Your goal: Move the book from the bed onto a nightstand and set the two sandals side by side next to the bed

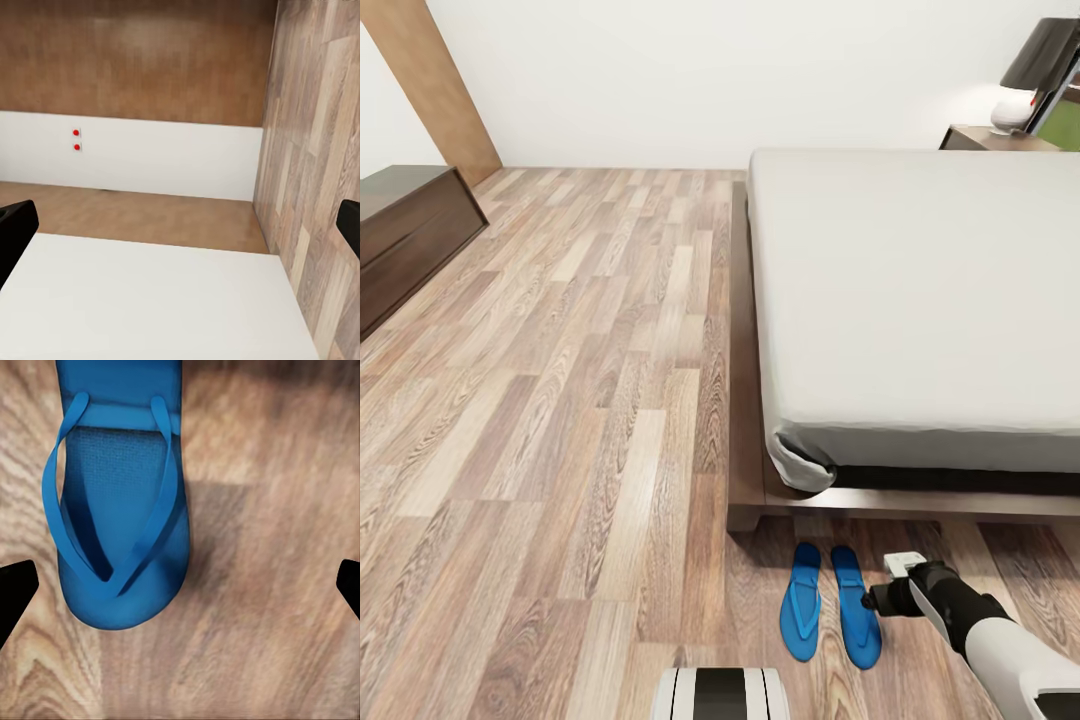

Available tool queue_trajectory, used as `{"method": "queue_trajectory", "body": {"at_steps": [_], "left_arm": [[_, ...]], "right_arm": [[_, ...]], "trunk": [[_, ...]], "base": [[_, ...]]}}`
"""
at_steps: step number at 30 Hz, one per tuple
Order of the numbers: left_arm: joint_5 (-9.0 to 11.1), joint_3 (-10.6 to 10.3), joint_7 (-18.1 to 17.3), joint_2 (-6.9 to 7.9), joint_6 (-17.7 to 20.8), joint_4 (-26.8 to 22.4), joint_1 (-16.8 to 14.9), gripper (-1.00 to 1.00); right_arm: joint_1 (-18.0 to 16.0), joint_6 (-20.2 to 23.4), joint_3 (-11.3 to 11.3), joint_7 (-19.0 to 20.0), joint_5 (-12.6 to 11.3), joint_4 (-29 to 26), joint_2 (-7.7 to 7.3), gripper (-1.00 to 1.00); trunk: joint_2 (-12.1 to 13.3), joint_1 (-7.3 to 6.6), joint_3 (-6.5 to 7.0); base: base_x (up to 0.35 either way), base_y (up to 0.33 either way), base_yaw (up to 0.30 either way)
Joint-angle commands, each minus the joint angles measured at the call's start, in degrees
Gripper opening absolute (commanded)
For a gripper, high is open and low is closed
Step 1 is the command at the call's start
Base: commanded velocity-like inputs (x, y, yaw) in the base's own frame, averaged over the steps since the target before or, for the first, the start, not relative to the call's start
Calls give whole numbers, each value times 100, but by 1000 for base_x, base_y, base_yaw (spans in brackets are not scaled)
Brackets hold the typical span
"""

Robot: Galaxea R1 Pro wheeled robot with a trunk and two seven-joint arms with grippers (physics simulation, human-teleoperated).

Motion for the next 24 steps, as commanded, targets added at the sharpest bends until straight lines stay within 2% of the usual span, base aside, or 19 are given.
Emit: {"method": "queue_trajectory", "body": {"at_steps": [1,8,24], "left_arm": [[-21,27,6,0,-29,5,-3,100],[-21,26,6,0,-25,5,-4,100],[-21,27,8,0,-25,2,-3,100]], "right_arm": [[0,22,48,34,57,29,-5,100],[0,9,111,34,124,137,-4,100],[4,3,148,33,164,271,-4,100]], "trunk": [[0,-3,19],[9,-21,174],[9,-21,174]], "base": [[0,0,0],[0,0,0],[0,0,0]]}}
